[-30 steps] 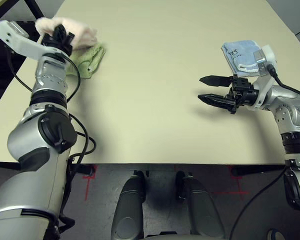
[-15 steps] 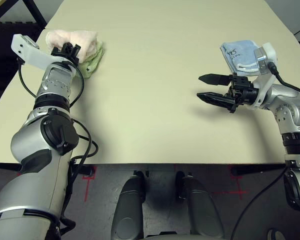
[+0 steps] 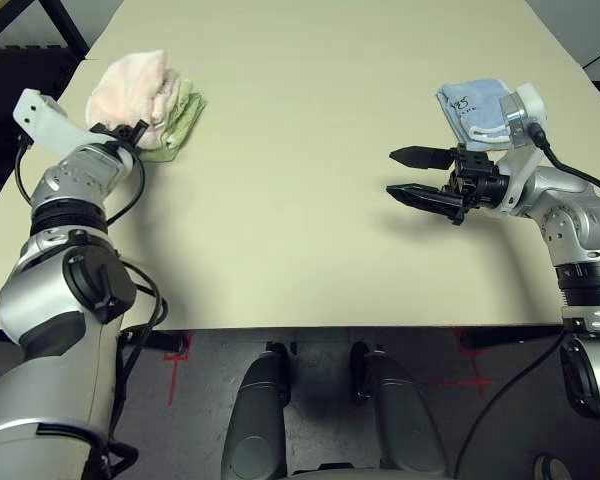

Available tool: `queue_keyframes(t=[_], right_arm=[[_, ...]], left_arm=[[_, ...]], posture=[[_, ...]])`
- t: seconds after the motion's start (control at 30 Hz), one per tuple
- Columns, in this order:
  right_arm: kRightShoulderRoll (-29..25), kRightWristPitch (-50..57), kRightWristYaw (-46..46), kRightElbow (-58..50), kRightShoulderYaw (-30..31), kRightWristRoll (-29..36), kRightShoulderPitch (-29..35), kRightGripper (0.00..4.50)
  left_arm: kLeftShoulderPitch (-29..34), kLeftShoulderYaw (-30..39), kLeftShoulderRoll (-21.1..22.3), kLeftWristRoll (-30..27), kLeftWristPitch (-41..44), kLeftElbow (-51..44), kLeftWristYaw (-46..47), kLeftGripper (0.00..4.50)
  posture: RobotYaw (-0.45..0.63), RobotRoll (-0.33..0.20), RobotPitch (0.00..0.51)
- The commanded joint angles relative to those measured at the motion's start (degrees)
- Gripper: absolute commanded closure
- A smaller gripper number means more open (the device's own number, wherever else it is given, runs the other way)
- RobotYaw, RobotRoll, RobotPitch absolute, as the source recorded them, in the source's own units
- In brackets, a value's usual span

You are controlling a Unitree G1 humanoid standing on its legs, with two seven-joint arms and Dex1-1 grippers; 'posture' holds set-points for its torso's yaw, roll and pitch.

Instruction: Fold the towel and set it aside.

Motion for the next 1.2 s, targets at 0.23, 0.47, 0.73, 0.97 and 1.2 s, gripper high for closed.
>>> queue_keyframes(t=[0.23,0.47,0.73,0.97,1.2], right_arm=[[0.08,-1.34,0.66,1.0,0.86,-0.58,-0.18,0.0],[0.31,-2.83,0.81,2.25,1.01,-1.17,-0.6,0.0],[5.47,-9.66,-16.54,14.7,-5.67,-3.56,-6.65,0.0],[8.92,-22.27,-34.63,24.73,-8.02,-10.49,-8.65,0.0],[8.72,-32.61,-46.12,27.43,-7.82,-16.22,-6.03,0.0]], left_arm=[[1.61,-1.82,2.73,-1.67,14.97,-7.38,-6.6,1.09],[6.95,-9.6,3.68,-3.44,31.08,-24.0,-20.78,0.04],[28.14,-24.07,10.35,-0.96,16.21,-57.53,-49.37,0.04],[32.18,-21.5,4.72,4.22,8.18,-57.31,-38.32,0.04],[33.68,-18.07,-5.24,11.53,-8.38,-53.85,-21.16,0.04]], posture=[[-0.04,0.0,0.218],[-0.04,0.0,0.207],[-0.04,0.0,0.193],[-0.04,0.0,0.182],[-0.04,0.0,0.176]])
